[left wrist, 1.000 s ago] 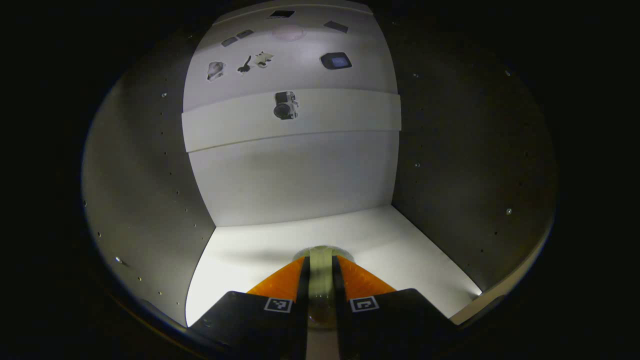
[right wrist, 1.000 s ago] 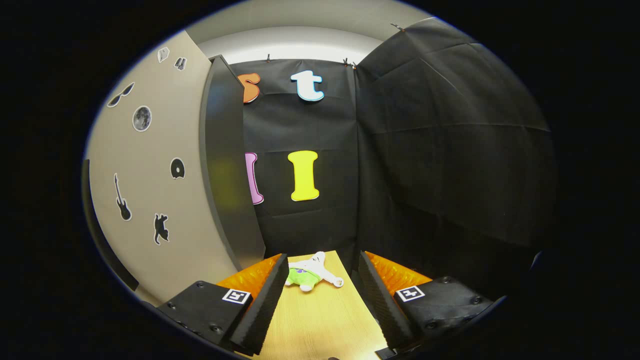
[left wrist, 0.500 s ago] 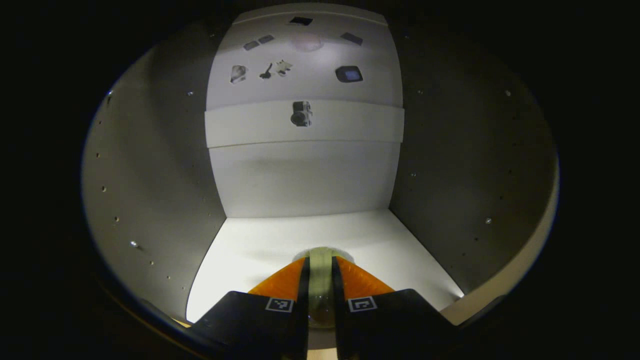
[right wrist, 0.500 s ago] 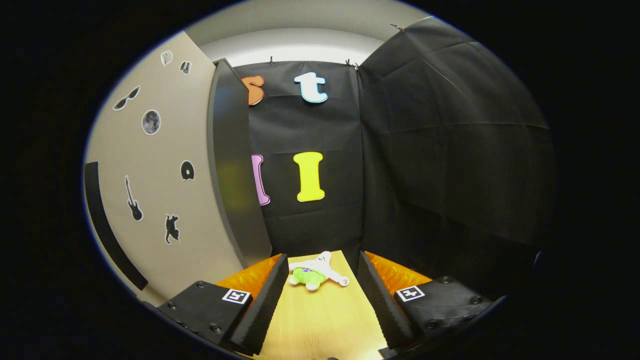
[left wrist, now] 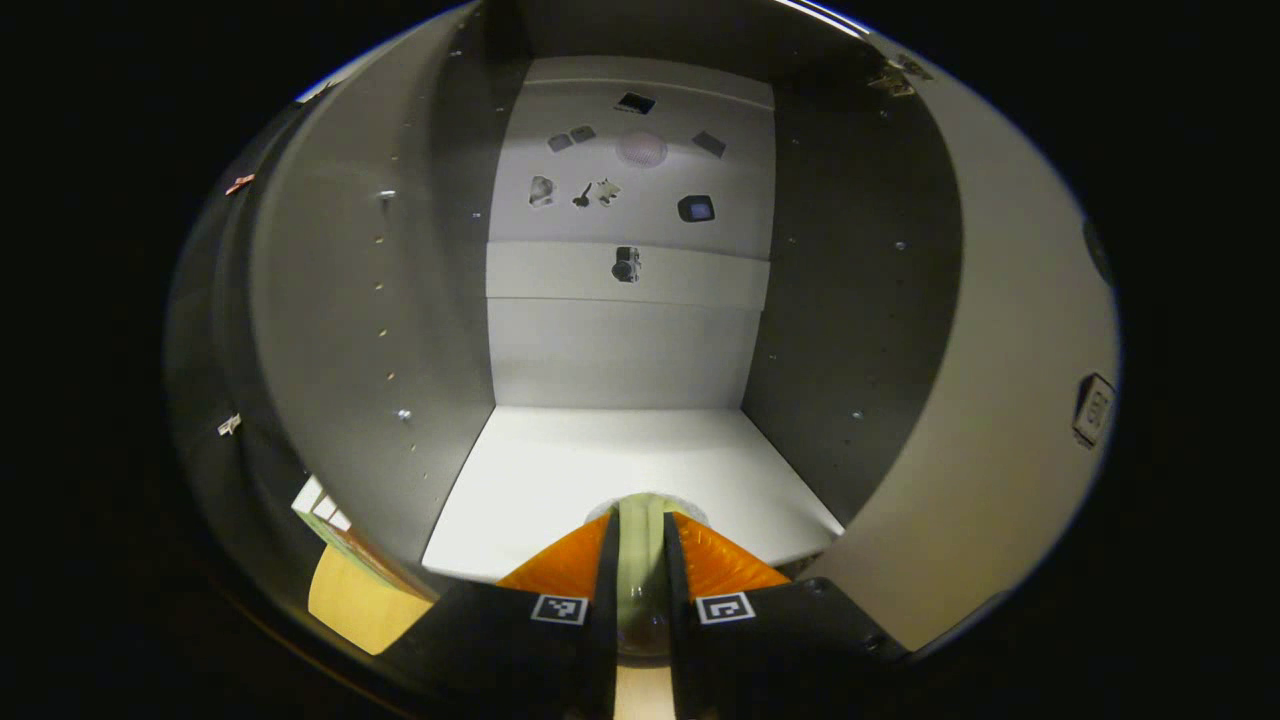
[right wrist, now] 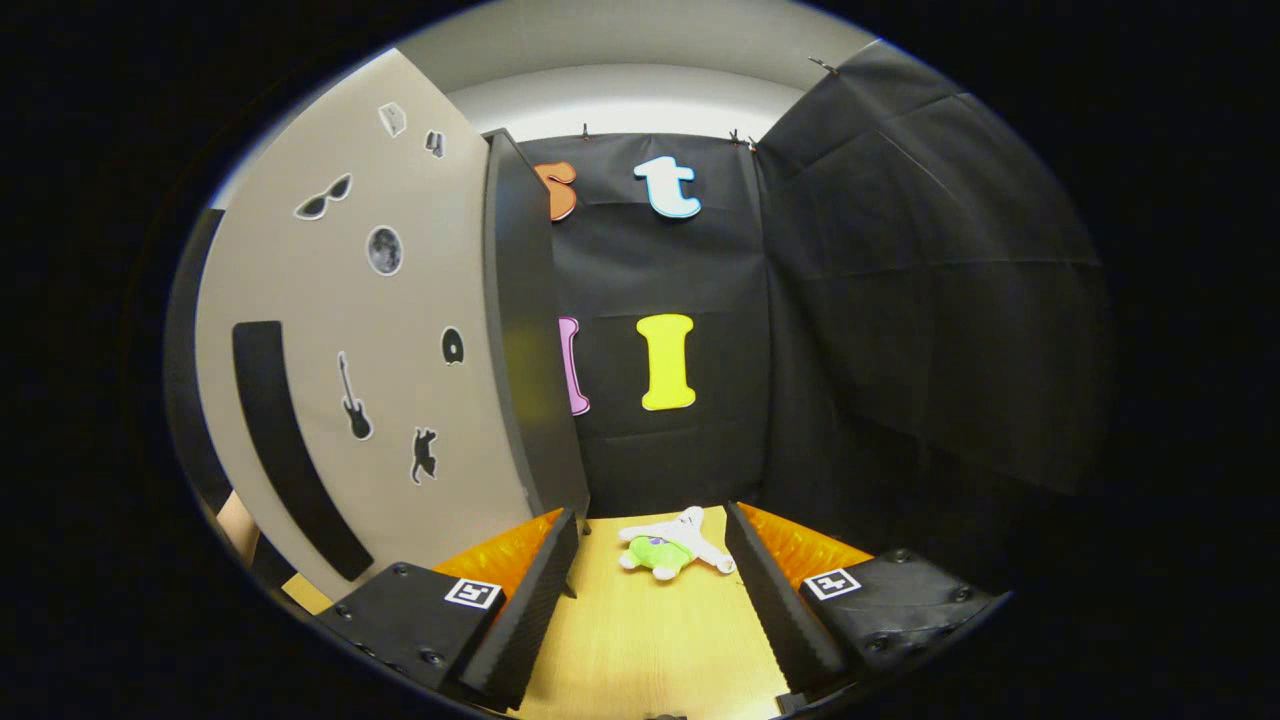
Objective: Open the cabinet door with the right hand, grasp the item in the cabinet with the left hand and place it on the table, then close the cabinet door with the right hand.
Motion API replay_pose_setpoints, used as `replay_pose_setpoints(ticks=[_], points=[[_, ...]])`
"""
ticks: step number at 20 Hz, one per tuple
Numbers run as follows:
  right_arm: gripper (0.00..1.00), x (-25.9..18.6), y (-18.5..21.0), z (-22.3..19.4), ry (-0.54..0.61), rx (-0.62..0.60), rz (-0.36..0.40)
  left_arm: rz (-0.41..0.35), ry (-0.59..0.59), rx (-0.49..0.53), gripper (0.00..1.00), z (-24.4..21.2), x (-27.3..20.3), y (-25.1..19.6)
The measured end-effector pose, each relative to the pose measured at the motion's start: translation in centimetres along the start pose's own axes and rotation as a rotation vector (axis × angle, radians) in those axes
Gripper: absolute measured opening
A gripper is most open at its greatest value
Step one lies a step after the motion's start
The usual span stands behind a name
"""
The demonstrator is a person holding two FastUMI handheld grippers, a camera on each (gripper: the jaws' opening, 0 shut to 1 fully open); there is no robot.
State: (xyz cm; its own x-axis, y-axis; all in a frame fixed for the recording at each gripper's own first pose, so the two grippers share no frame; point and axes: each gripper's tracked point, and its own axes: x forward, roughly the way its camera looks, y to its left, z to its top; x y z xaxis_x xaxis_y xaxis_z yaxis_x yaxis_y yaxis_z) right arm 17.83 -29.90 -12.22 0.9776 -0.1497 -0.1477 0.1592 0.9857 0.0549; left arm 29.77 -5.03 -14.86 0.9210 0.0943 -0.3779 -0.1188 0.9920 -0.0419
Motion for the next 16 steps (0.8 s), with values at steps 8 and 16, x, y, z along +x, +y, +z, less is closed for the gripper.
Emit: replay_pose_setpoints(ticks=[8,16], points=[[0.94,-7.2,4.2,-0.9,-0.007,-0.09,0.039,-0.02,0.004,-0.015,0.25,-6.7,-11.1,-0.8],[0.94,-13.1,6.4,-0.8,-0.037,-0.087,0.049,-0.002,0.079,-0.042,0.24,-19.4,-14.2,-2.0]])
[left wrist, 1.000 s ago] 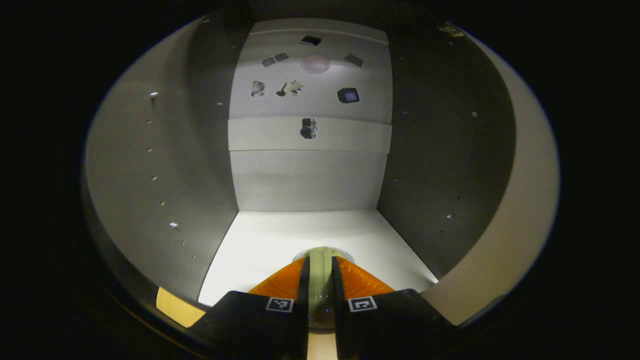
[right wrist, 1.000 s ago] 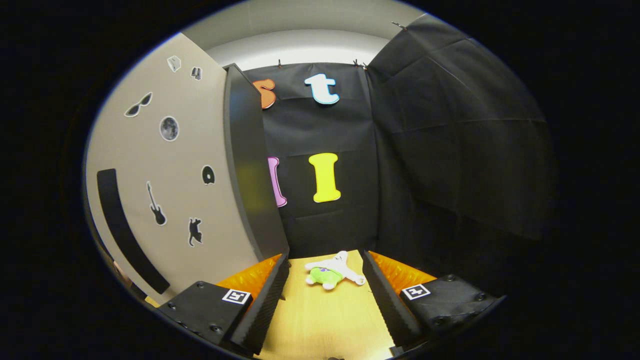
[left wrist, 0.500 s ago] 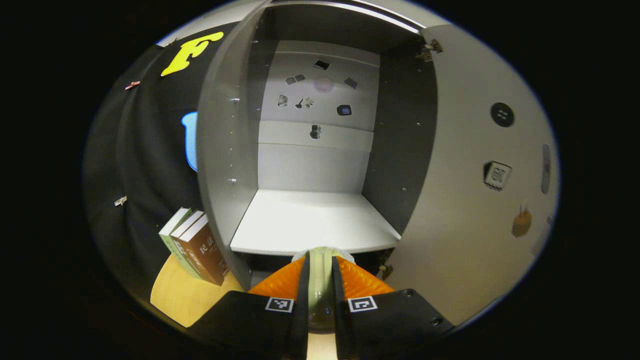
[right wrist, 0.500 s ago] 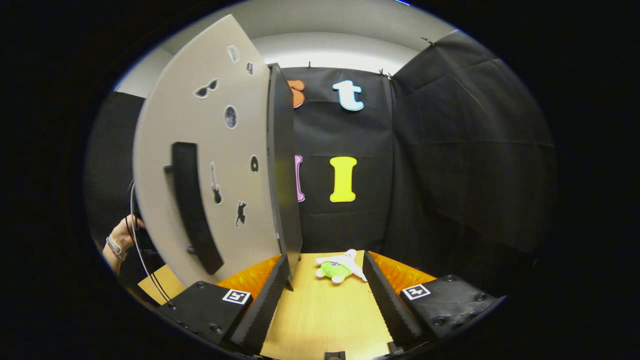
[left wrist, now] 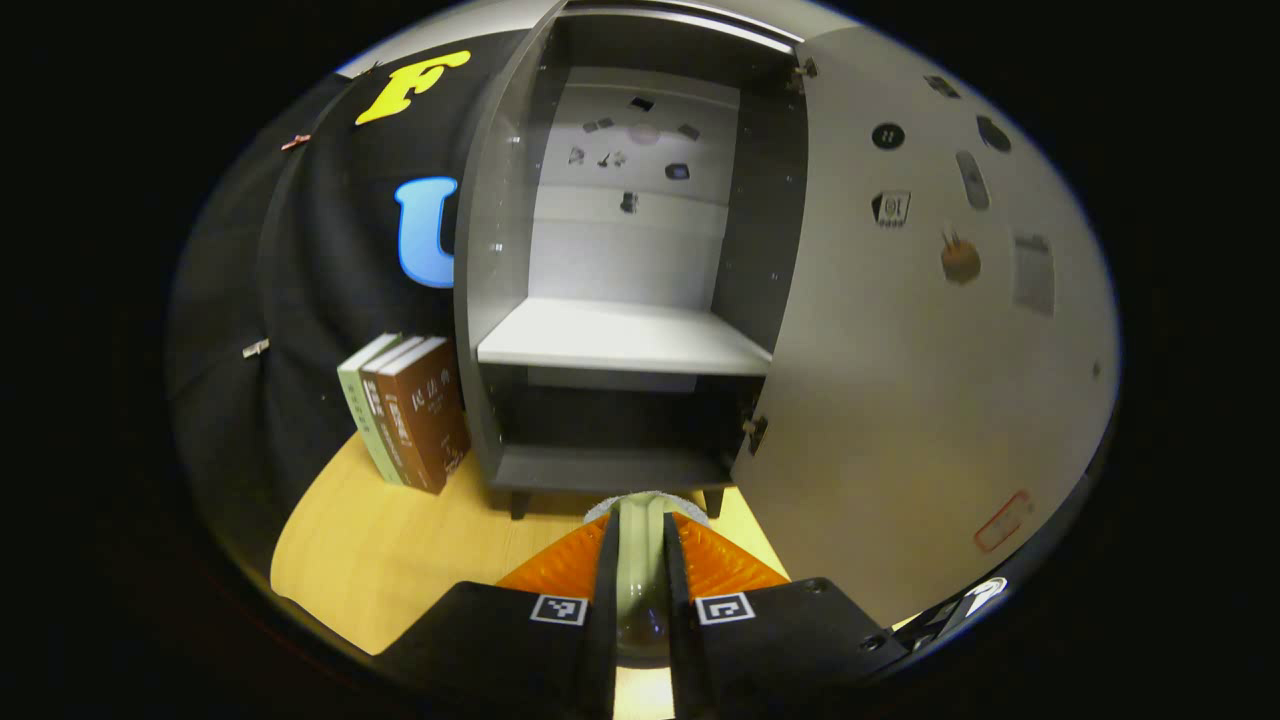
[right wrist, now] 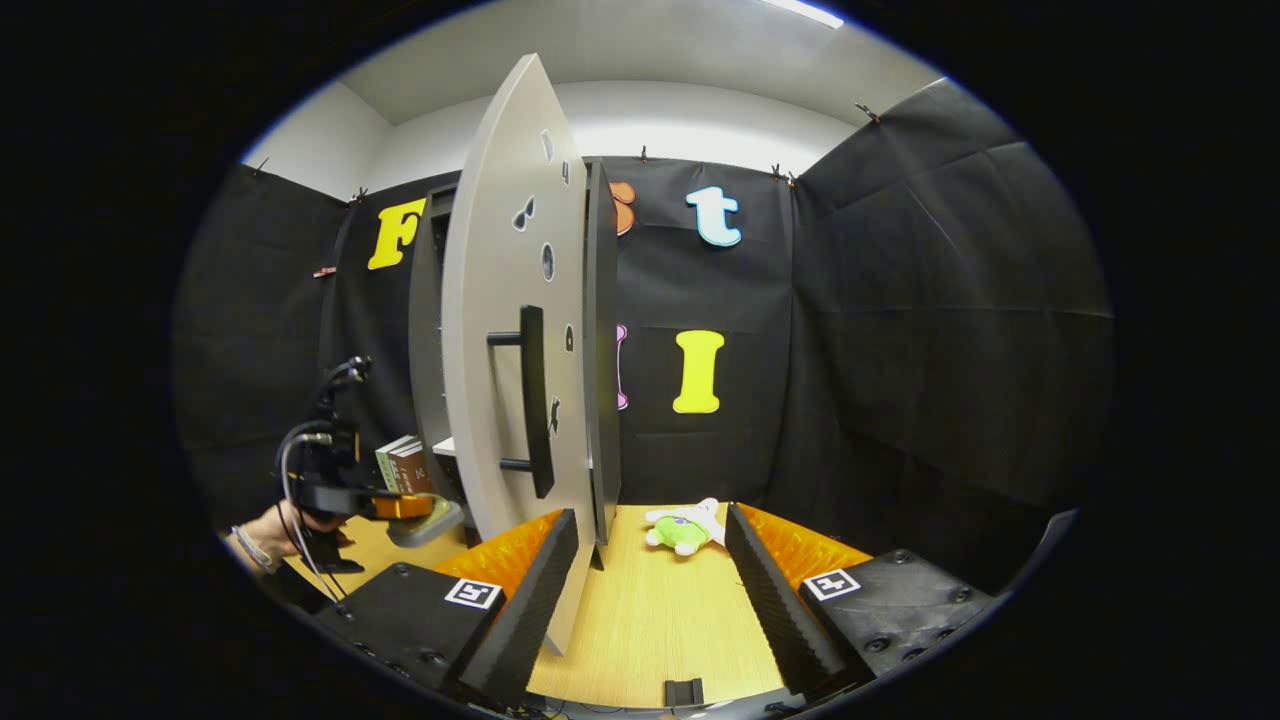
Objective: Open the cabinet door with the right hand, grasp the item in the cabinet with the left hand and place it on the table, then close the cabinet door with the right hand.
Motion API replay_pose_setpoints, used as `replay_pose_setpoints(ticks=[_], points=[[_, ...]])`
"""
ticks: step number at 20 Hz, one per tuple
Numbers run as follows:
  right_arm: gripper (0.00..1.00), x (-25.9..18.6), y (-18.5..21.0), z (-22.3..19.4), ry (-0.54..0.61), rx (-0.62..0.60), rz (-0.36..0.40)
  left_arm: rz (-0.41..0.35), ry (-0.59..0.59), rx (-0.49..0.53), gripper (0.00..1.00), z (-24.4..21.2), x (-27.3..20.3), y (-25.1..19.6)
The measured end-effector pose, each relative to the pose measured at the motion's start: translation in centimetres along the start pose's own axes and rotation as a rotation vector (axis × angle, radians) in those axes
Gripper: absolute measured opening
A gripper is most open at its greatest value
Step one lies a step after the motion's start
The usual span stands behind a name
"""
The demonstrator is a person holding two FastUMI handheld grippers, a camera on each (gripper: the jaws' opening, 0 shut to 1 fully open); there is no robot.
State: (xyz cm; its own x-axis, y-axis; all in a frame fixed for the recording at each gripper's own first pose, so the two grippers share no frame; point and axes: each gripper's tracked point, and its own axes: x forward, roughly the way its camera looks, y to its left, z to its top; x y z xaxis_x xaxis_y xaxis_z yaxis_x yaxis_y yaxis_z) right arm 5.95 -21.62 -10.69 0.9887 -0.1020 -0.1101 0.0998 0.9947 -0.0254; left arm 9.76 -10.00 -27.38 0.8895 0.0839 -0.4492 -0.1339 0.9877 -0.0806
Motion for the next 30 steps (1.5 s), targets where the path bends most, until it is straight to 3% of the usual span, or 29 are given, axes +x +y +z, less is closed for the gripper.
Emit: replay_pose_setpoints(ticks=[9,15,21,26,27,28,30], points=[[0.93,3.5,-0.7,-0.5,-0.024,0.002,0.043,0.055,0.041,-0.06,0.25,-12.2,4.6,-0.2],[0.94,5.9,-2.9,-2.5,-0.012,-0.01,0.026,0.106,0.103,-0.066,0.24,-19.7,7.2,0.6],[0.94,6.9,-4.1,-4.6,0.034,-0.021,0.034,0.093,0.131,-0.03,0.27,-23.7,8.5,-0.2],[0.94,7.2,-4.6,-5.6,0.057,-0.044,0.036,0.104,0.138,-0.02,0.27,-24.1,8.6,-0.2],[0.94,7.2,-4.6,-5.7,0.06,-0.04,0.039,0.108,0.142,-0.02,0.41,-24.1,8.8,-0.1],[0.94,7.2,-4.6,-5.6,0.059,-0.032,0.043,0.105,0.143,-0.022,0.43,-24.1,8.8,-0.1],[0.94,7.2,-4.4,-5.2,0.05,-0.02,0.05,0.099,0.15,-0.029,0.63,-24.0,8.6,-0.1]])
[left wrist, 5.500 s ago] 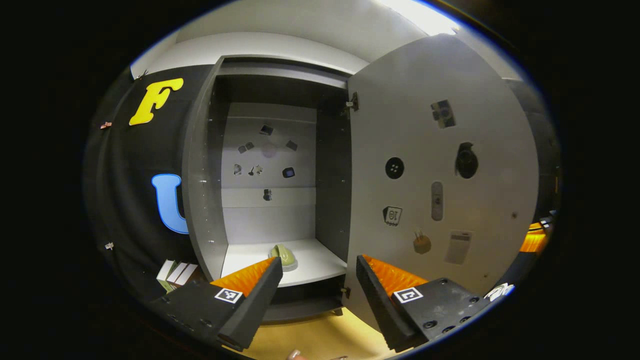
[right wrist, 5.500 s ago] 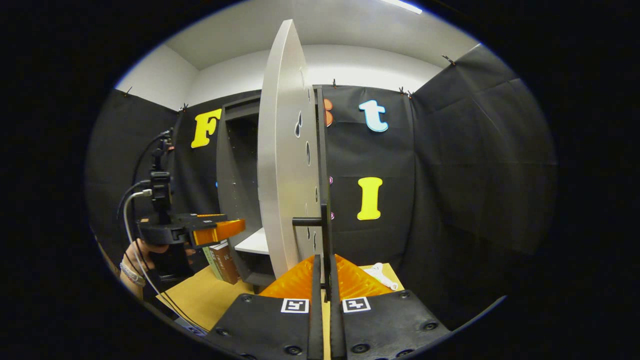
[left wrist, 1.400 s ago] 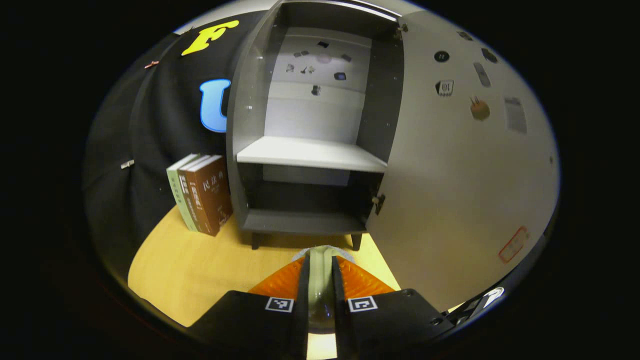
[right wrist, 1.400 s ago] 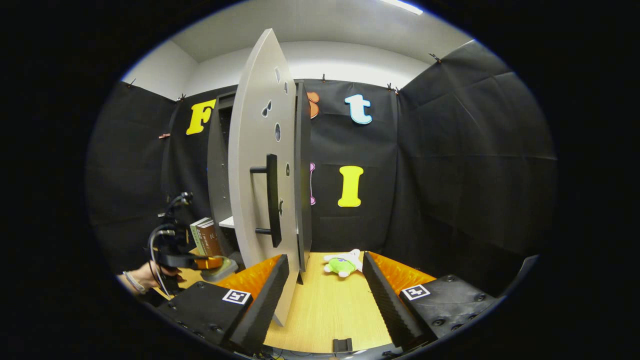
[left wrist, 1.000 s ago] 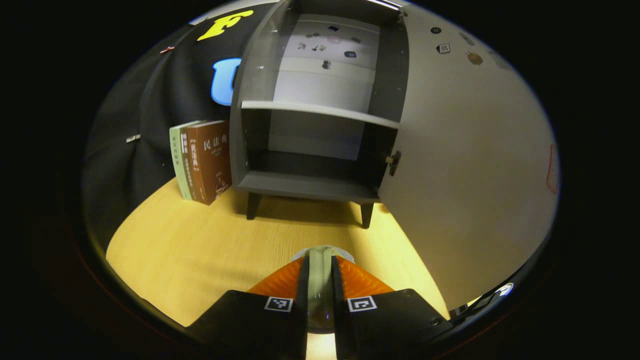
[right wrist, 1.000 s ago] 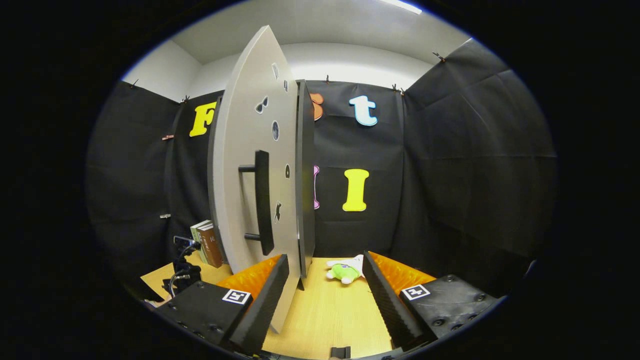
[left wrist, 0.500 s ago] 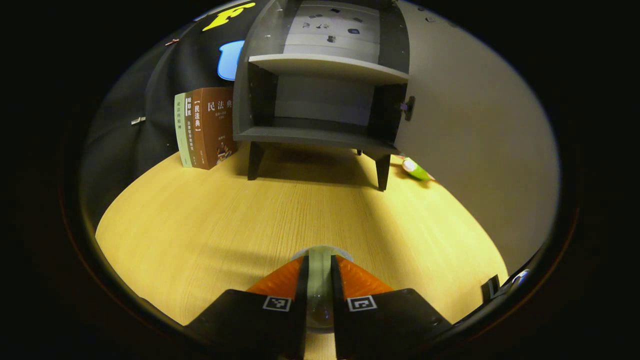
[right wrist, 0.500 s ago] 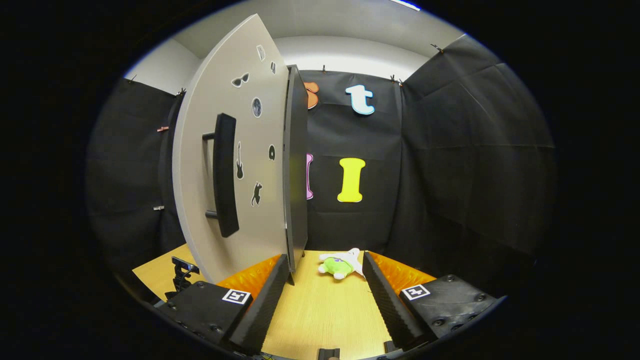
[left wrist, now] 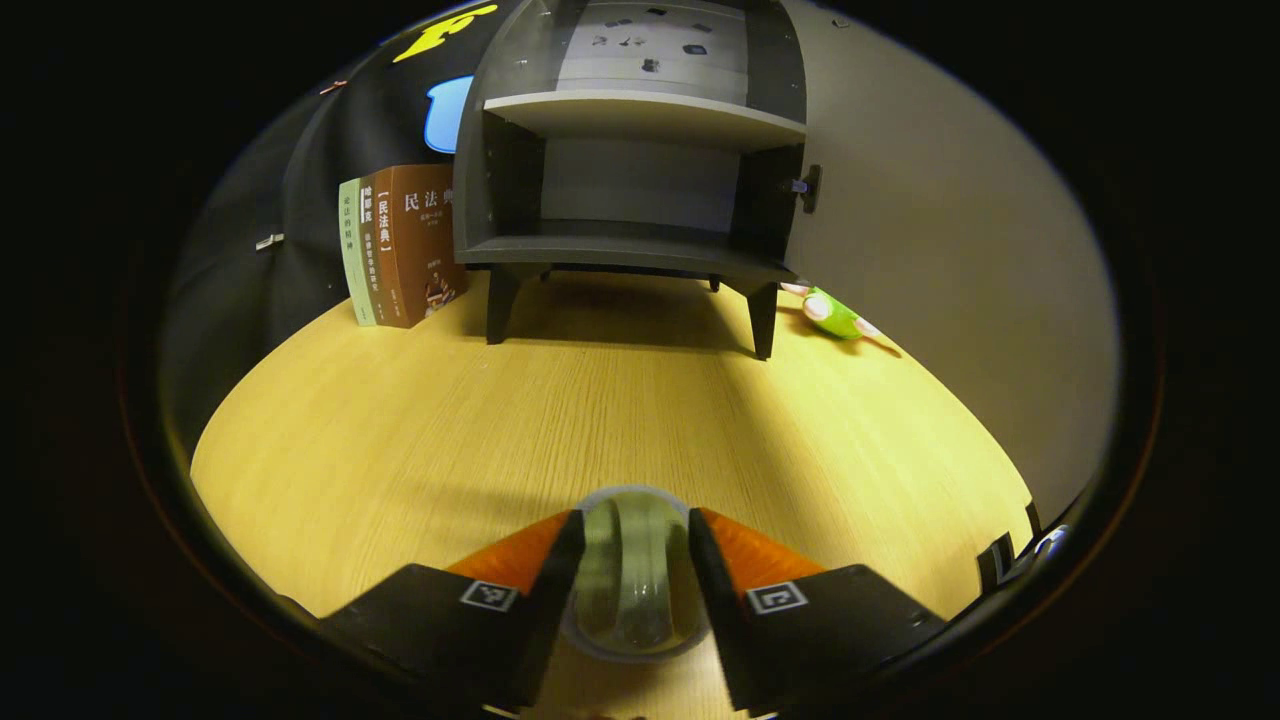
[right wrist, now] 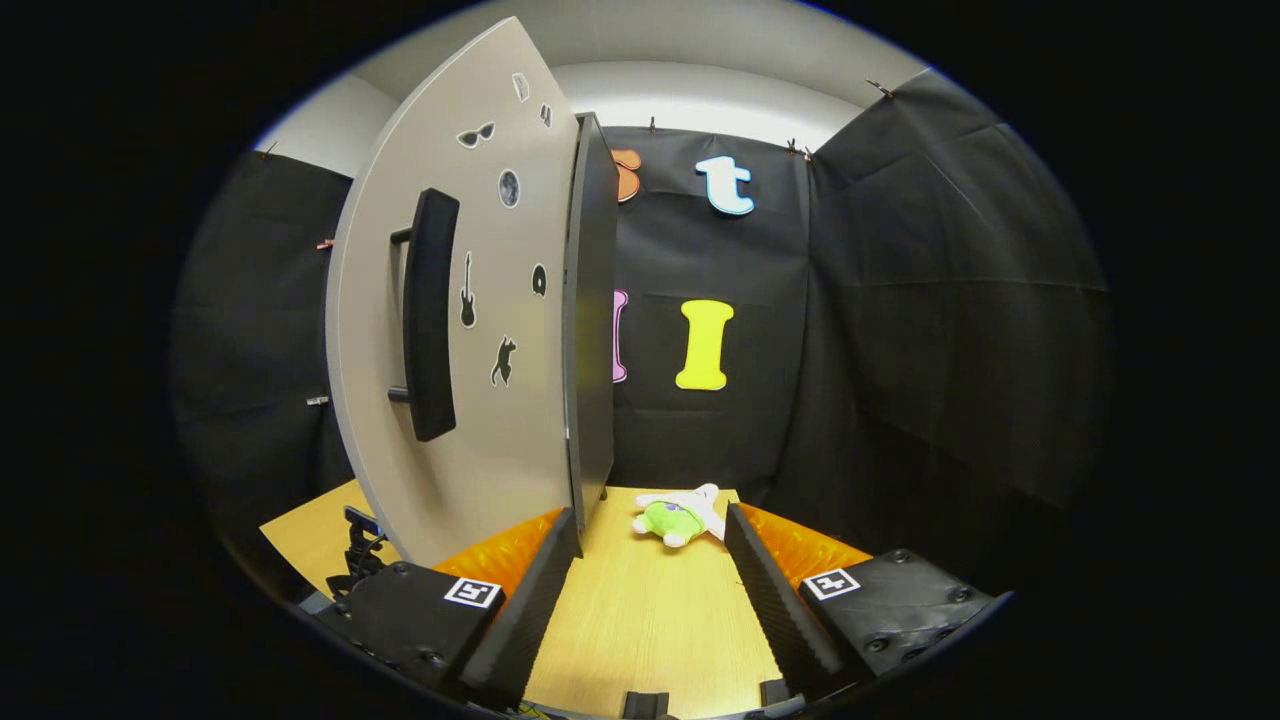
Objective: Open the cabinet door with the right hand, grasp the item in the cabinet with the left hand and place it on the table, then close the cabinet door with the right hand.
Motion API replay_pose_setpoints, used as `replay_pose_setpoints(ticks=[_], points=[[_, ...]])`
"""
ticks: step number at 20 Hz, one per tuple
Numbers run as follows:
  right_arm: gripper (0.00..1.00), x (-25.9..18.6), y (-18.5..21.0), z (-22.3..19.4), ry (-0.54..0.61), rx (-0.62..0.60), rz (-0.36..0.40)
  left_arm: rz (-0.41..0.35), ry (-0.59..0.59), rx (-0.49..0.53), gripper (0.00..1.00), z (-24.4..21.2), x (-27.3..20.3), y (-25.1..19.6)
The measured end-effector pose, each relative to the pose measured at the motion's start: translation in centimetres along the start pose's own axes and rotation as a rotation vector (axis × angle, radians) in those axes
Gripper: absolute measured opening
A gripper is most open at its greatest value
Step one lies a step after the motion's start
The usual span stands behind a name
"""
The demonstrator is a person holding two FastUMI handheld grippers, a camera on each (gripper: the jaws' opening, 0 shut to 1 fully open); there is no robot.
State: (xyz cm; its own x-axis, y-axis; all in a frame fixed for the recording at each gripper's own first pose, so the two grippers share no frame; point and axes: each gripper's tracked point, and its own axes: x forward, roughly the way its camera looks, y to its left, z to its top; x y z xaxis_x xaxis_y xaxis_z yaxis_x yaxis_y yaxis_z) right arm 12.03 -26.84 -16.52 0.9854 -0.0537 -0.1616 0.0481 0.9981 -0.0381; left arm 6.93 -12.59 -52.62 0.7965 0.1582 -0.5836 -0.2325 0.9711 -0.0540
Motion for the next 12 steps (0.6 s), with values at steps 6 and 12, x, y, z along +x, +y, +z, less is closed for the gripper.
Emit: replay_pose_setpoints(ticks=[6,12], points=[[0.94,-0.8,1.6,1.1,-0.015,0.045,0.074,-0.009,-0.094,0.057,0.95,4.7,-4.1,0.0],[0.94,-1.7,3.8,3.6,-0.048,0.089,0.188,-0.016,-0.284,0.122,0.95,14.1,-14.6,-1.1]])
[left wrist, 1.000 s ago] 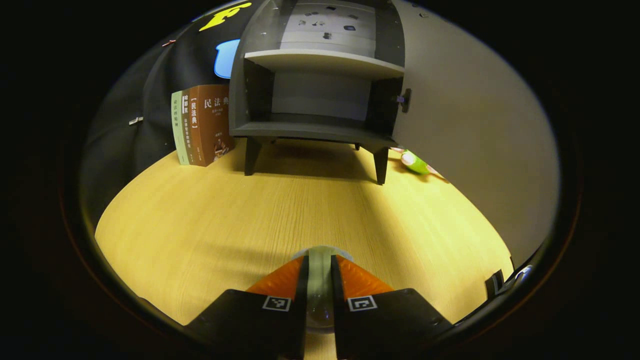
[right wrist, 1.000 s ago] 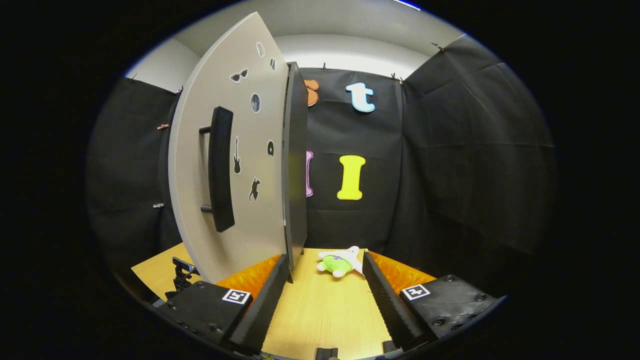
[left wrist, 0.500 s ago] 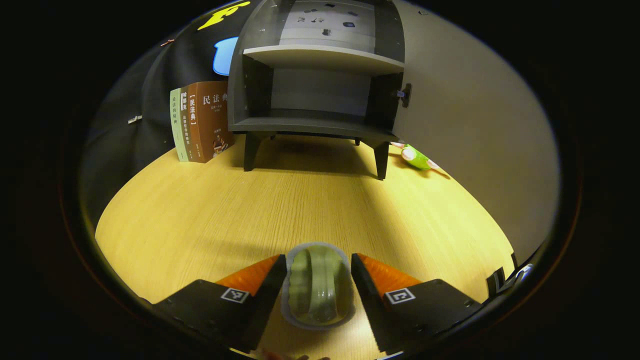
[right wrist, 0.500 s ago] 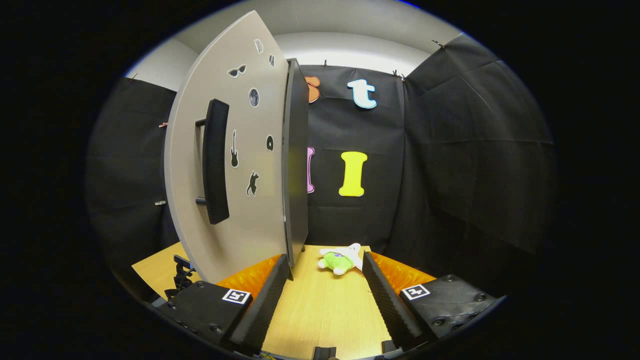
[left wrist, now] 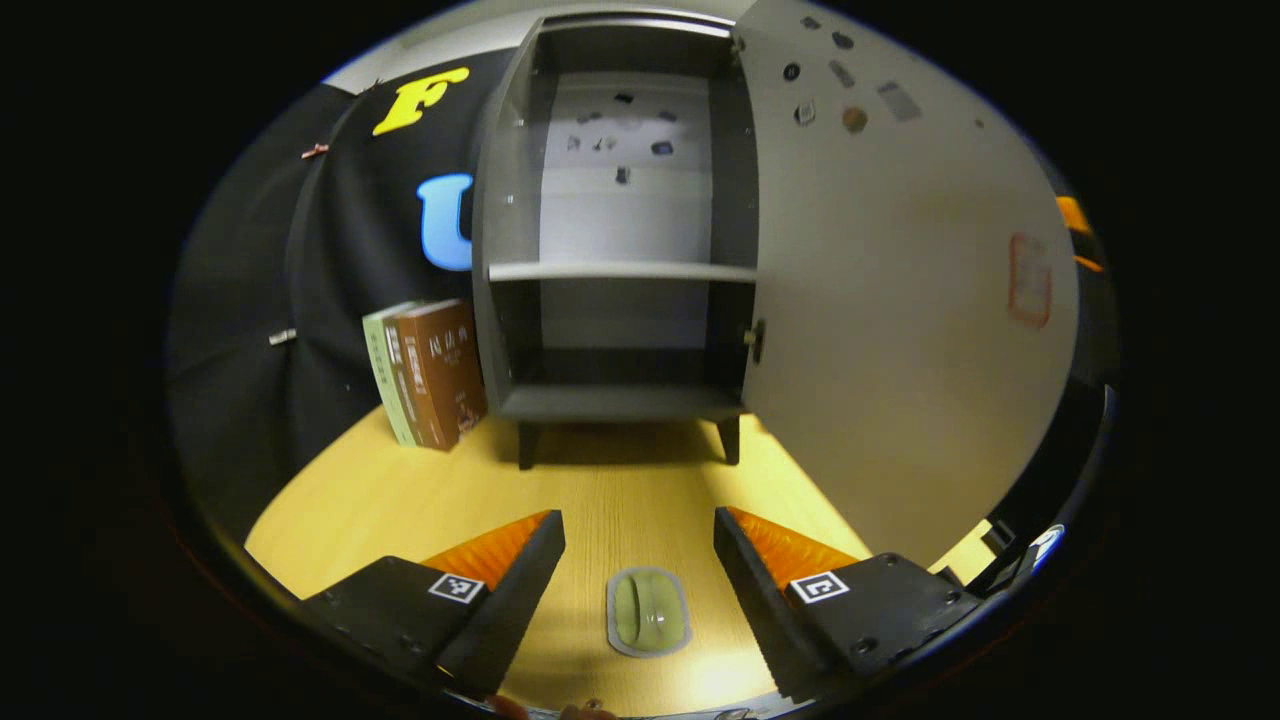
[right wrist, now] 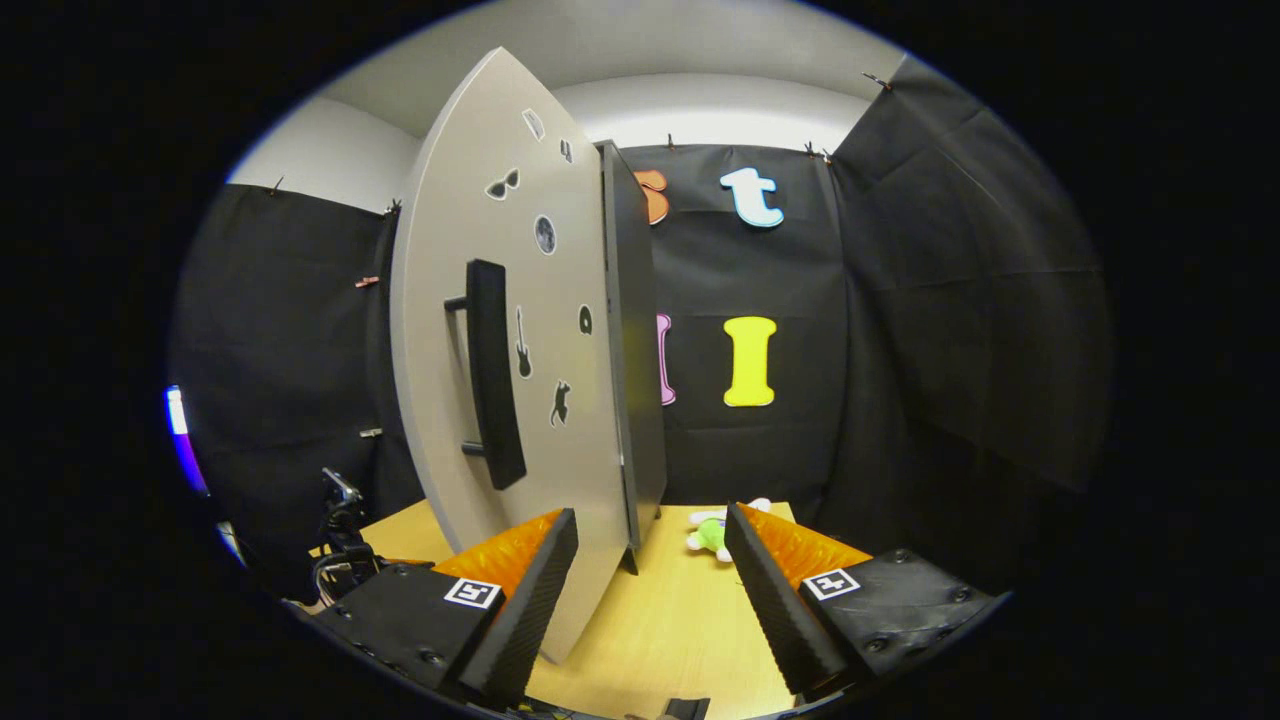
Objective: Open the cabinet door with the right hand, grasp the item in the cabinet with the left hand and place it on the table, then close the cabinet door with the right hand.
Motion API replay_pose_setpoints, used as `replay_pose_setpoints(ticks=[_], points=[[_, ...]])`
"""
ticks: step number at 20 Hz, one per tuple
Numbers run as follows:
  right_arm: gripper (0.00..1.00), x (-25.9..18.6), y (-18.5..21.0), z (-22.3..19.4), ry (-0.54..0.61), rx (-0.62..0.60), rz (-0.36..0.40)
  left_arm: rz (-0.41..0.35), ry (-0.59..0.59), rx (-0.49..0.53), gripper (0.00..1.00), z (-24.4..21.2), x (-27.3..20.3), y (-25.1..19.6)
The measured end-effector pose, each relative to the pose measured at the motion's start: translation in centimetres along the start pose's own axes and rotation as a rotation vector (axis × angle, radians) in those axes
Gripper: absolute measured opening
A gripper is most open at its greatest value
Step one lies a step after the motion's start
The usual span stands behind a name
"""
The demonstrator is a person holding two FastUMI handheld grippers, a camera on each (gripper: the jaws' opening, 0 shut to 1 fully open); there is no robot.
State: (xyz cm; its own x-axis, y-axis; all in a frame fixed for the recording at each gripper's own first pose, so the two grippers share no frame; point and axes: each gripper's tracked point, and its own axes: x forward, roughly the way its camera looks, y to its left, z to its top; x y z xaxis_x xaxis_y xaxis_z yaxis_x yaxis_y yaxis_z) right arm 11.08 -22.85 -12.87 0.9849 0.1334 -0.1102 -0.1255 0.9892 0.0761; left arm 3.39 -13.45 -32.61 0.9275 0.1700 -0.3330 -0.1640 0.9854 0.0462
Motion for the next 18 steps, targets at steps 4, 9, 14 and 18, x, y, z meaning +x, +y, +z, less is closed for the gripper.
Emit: replay_pose_setpoints(ticks=[4,9,14,18], points=[[0.94,-0.2,2.4,2.0,-0.015,0.039,0.119,-0.03,-0.121,0.031,0.95,9.1,-4.5,0.0],[0.93,0.3,4.8,4.4,-0.07,0.009,0.246,-0.017,-0.227,0.02,0.93,16.1,-9.8,0.7],[0.93,1.0,6.7,5.6,-0.088,0.042,0.358,0.039,-0.227,-0.011,0.96,16.5,-14.9,0.8],[0.94,1.8,8.1,5.1,-0.068,0.023,0.401,0.062,-0.246,-0.068,0.96,17.0,-17.9,2.1]])
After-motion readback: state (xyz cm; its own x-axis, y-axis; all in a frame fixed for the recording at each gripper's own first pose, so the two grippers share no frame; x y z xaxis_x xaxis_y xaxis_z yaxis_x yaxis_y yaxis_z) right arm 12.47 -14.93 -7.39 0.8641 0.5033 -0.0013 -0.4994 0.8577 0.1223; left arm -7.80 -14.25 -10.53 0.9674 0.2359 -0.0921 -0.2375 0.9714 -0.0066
